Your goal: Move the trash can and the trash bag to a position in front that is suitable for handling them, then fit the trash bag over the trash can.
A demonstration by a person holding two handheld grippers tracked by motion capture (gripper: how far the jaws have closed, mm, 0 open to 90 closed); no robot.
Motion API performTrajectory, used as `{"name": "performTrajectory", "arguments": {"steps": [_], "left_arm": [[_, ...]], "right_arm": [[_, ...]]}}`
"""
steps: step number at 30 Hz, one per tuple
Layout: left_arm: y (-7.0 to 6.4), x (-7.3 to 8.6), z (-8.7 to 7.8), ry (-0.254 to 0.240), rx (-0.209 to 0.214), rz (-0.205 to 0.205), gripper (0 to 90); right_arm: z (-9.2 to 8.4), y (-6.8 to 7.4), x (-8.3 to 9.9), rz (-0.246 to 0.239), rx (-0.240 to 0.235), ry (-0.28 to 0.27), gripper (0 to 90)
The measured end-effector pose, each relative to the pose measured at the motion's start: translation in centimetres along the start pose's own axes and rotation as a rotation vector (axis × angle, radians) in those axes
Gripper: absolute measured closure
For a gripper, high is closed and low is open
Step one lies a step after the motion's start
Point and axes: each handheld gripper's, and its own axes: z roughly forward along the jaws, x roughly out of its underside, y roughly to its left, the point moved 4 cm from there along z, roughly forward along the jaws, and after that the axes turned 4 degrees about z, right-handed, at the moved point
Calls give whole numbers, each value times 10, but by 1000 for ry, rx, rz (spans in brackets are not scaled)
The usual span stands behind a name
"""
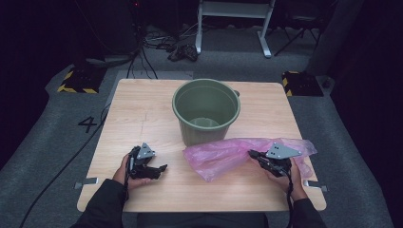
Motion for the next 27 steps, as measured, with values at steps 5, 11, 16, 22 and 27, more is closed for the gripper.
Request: {"name": "performTrajectory", "arguments": {"steps": [5,11,16,22,27], "left_arm": [[0,0,0,0,0,0,238],[0,0,0,0,1,4,238],[1,0,1,1,-7,-7,215],[1,-1,1,6,-10,-9,201],[1,-1,2,6,-13,-15,191]], "right_arm": [[-7,1,-3,-7,2,-18,900],[-19,0,-7,-13,14,-48,900],[-26,-1,-11,-13,21,-70,900],[-36,6,-24,-29,15,-126,900],[-49,10,-32,-53,35,-156,900]]}}
